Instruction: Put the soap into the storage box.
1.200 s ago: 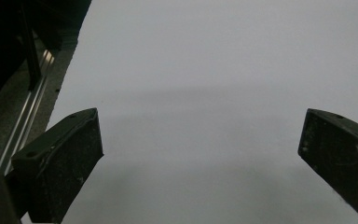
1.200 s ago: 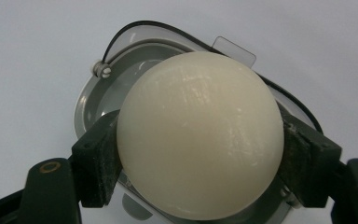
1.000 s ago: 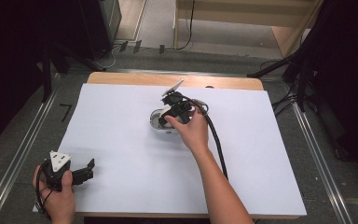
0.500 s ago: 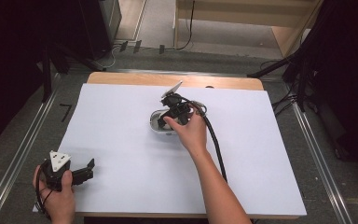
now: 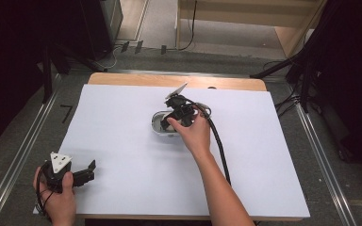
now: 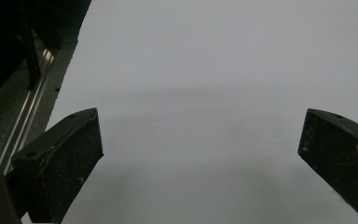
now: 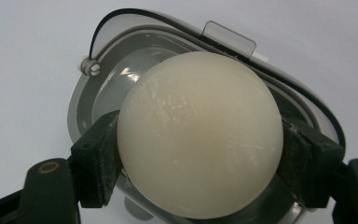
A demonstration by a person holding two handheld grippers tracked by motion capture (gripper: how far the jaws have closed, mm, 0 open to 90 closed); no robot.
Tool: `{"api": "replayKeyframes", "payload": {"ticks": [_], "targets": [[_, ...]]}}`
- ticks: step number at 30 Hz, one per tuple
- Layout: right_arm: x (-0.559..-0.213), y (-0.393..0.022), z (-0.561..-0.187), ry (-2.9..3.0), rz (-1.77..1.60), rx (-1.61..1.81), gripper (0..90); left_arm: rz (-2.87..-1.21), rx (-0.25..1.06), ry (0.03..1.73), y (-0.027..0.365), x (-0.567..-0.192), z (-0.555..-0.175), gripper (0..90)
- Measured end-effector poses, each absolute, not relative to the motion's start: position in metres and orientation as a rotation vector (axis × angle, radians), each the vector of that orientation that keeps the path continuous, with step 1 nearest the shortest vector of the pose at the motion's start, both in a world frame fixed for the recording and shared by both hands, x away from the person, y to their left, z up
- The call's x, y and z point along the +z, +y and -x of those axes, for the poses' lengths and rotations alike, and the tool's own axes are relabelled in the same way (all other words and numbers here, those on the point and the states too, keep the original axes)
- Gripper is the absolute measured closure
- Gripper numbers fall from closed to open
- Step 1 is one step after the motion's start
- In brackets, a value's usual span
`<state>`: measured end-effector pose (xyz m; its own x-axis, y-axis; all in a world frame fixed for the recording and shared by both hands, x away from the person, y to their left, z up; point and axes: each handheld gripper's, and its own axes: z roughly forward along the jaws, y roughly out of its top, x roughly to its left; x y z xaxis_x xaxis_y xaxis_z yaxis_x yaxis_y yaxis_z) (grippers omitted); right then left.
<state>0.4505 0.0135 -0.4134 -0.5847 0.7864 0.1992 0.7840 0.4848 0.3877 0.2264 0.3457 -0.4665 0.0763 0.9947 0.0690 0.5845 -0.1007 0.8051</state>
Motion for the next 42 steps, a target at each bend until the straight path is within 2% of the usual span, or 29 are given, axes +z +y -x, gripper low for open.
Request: {"api": "replayKeyframes", "payload": {"ticks": [19,42], "targets": [[-0.397,-0.001,-0.443,2.683,-1.413,0.769,17.5,-1.757,0.871,1.569,0.346,-0.467,-0.227,0.1],[-0.396,-0.05,-0.419,2.643,-1.428,0.807,13.6,-1.767,0.879,1.565,0.345,-0.467,-0.227,0.1]]}}
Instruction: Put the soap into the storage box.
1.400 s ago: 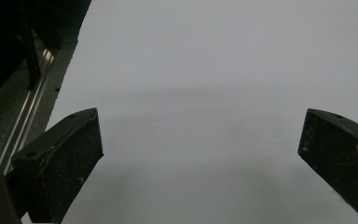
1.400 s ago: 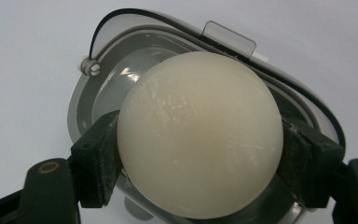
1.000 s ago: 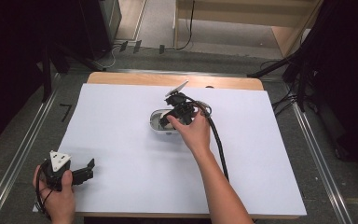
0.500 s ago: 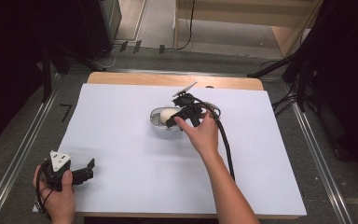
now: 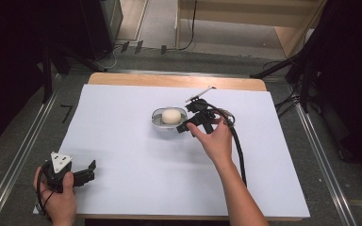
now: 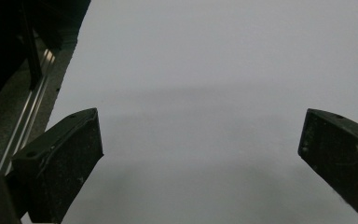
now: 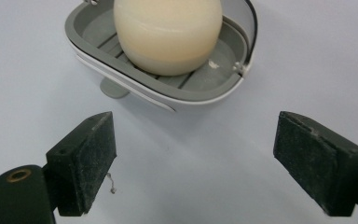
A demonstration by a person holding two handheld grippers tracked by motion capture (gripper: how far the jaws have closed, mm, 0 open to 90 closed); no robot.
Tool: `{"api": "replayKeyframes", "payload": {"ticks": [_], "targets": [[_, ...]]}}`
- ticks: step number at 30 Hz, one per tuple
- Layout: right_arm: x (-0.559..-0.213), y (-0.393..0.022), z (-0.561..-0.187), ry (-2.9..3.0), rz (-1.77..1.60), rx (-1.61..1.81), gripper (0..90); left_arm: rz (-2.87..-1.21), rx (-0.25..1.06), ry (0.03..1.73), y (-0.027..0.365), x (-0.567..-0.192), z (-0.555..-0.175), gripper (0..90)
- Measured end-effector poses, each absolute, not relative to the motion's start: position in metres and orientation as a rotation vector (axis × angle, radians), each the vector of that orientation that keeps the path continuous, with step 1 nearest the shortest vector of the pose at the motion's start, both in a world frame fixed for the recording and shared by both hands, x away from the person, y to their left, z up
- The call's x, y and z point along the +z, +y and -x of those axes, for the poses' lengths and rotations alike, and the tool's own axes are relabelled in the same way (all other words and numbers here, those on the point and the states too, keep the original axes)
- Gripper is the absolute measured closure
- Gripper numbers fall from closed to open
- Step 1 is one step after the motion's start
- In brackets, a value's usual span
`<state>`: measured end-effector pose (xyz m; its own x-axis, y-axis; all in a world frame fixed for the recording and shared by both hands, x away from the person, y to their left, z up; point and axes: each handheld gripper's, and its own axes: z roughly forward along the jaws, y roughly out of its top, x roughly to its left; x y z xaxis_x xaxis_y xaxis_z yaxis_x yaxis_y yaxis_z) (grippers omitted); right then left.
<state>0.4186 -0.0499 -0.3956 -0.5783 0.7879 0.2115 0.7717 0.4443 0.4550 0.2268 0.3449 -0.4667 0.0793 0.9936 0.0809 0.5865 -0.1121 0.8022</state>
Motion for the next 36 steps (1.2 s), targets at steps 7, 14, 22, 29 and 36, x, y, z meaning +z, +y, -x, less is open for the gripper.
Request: {"api": "replayKeyframes", "payload": {"ticks": [7,14,22,29,36], "targets": [[-0.4,-0.066,-0.413,2.628,-1.457,0.818,13.4,-1.769,0.883,1.568,0.345,-0.467,-0.227,0.1],[-0.405,-0.082,-0.405,2.614,-1.471,0.822,13.4,-1.773,0.887,1.565,0.344,-0.467,-0.227,0.1],[-0.409,-0.107,-0.392,2.574,-1.492,0.826,13.2,-1.769,0.892,1.565,0.344,-0.467,-0.226,0.1],[-0.417,-0.126,-0.385,2.555,-1.519,0.83,13.3,-1.768,0.894,1.566,0.343,-0.467,-0.226,0.1],[-0.425,-0.141,-0.378,2.542,-1.543,0.85,13.2,-1.765,0.896,1.566,0.343,-0.467,-0.226,0.1]]}}
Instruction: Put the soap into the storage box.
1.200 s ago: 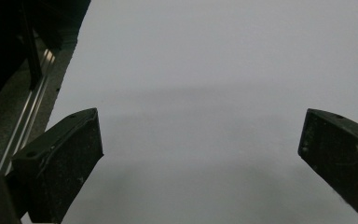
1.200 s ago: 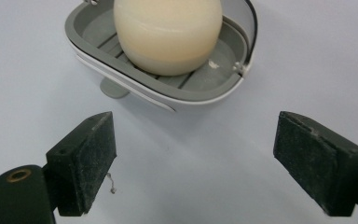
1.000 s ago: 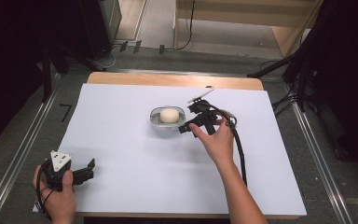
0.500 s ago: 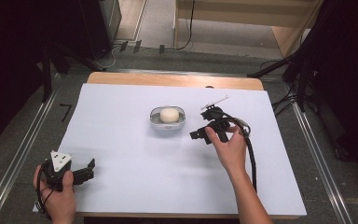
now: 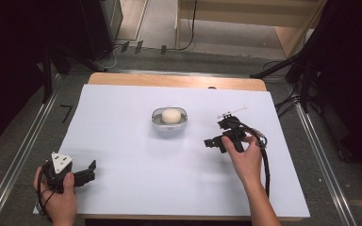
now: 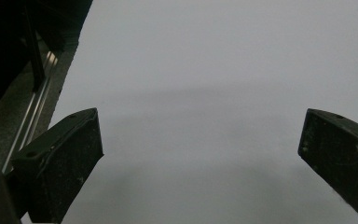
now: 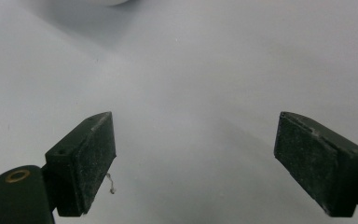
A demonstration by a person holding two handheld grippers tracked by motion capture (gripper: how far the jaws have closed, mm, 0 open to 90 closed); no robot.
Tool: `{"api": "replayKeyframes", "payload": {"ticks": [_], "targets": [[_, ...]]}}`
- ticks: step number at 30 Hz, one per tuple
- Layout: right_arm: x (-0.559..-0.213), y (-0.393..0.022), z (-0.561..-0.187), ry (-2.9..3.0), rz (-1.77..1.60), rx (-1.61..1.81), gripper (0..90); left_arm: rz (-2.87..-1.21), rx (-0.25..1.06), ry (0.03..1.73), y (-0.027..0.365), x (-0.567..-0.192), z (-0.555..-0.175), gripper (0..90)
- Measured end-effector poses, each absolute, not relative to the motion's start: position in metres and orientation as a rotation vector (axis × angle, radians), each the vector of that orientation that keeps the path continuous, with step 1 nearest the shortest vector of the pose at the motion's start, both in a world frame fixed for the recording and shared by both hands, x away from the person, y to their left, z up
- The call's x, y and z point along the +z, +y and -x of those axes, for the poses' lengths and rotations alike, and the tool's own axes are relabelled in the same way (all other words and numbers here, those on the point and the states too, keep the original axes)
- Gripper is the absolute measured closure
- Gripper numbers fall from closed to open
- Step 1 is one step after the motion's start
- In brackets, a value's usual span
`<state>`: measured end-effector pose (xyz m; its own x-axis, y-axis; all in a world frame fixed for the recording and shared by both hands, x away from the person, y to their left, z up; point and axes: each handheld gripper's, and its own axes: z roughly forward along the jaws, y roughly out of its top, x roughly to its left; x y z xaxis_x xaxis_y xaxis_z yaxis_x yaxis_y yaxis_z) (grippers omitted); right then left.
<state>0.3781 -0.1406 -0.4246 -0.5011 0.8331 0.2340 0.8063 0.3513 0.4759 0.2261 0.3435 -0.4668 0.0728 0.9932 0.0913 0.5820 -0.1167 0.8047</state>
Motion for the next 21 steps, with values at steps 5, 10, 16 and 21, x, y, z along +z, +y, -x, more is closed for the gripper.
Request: {"api": "replayKeyframes", "payload": {"ticks": [5,10,16,21], "targets": [[-0.431,-0.151,-0.373,2.536,-1.539,0.857,13.2,-1.764,0.898,1.564,0.343,-0.467,-0.226,0.1],[-0.437,-0.164,-0.366,2.519,-1.559,0.865,13.2,-1.768,0.898,1.563,0.343,-0.467,-0.226,0.1],[-0.44,-0.175,-0.362,2.501,-1.562,0.874,13.2,-1.767,0.897,1.559,0.343,-0.467,-0.226,0.1],[-0.443,-0.183,-0.356,2.487,-1.562,0.886,13.2,-1.769,0.899,1.56,0.343,-0.467,-0.226,0.1]]}}
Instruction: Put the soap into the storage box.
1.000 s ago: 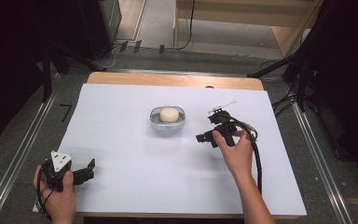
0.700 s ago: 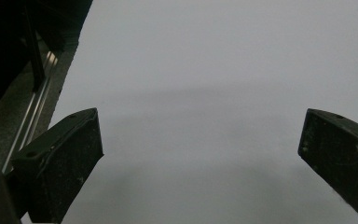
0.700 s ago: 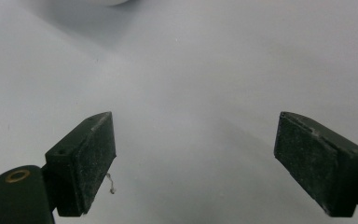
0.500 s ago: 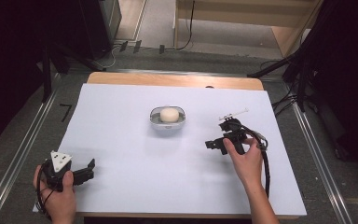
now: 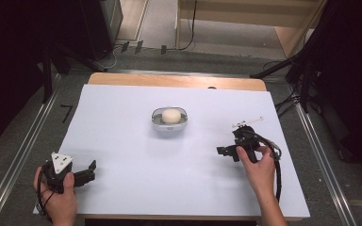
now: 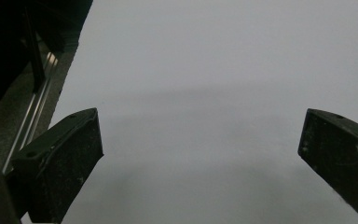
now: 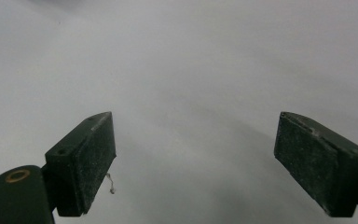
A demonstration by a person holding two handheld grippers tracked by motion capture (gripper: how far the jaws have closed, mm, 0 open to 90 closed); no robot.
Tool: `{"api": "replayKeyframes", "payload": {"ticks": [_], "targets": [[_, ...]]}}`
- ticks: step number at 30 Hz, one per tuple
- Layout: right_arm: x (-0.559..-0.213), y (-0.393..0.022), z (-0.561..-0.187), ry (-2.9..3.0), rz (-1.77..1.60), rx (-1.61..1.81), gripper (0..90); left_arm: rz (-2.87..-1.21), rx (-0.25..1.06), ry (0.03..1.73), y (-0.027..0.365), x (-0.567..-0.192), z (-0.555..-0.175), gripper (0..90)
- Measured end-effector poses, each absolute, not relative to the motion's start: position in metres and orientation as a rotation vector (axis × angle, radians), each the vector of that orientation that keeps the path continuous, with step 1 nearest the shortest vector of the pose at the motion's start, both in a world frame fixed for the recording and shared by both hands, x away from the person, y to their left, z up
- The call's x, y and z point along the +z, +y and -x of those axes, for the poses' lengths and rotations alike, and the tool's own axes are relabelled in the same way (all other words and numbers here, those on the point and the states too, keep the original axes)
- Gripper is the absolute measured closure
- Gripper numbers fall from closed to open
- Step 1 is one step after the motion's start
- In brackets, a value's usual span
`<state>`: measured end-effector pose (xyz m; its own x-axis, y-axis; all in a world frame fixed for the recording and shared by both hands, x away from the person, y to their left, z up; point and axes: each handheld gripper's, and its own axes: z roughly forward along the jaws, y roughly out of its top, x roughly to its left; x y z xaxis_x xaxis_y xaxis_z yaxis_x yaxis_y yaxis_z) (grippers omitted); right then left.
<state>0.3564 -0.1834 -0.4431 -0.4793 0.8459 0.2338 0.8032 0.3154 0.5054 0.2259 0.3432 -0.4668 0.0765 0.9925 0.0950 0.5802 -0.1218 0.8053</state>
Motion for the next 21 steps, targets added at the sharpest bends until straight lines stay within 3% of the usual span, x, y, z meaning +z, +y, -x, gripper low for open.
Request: {"api": "replayKeyframes", "payload": {"ticks": [21], "targets": [[-0.455,-0.235,-0.327,2.385,-1.617,0.944,13.2,-1.769,0.897,1.56,0.343,-0.467,-0.226,0.1]]}}
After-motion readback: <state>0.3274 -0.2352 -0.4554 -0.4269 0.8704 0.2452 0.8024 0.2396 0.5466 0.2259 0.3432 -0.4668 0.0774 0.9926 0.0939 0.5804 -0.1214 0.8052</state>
